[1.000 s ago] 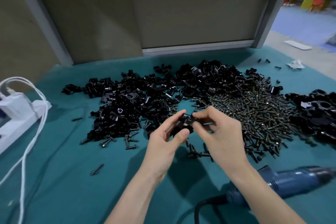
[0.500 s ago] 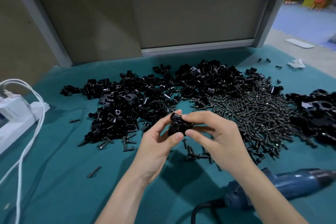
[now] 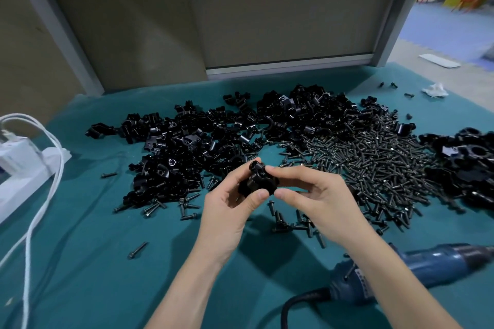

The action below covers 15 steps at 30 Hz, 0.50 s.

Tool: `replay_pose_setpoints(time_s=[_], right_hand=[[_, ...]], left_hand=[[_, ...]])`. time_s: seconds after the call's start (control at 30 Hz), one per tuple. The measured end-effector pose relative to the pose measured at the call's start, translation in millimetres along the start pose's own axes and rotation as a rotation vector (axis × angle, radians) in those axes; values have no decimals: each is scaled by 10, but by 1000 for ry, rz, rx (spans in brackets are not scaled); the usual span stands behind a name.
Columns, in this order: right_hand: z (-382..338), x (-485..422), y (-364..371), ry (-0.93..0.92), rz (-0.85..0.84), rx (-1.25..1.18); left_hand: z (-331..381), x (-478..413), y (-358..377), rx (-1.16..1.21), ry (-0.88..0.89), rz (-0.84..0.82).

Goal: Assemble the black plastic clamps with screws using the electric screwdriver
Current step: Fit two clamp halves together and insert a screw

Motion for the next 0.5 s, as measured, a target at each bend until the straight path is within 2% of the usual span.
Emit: replay_pose_setpoints(time_s=[0.27, 0.4, 0.5], right_hand=[[15, -14, 33, 76, -20, -239], [29, -17, 23, 95, -29, -259], [14, -21, 19, 82, -54, -221]], left_hand=[[19, 10, -8, -19, 53, 56], [23, 15, 6, 28, 35, 45], [7, 15, 47, 153, -50, 27]])
Point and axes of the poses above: each hand's wrist, its own x-axis away from the middle knuckle, its own y-axis out of the palm, z = x × y, the point moved 4 cm from there along -x, towards the middle knuckle
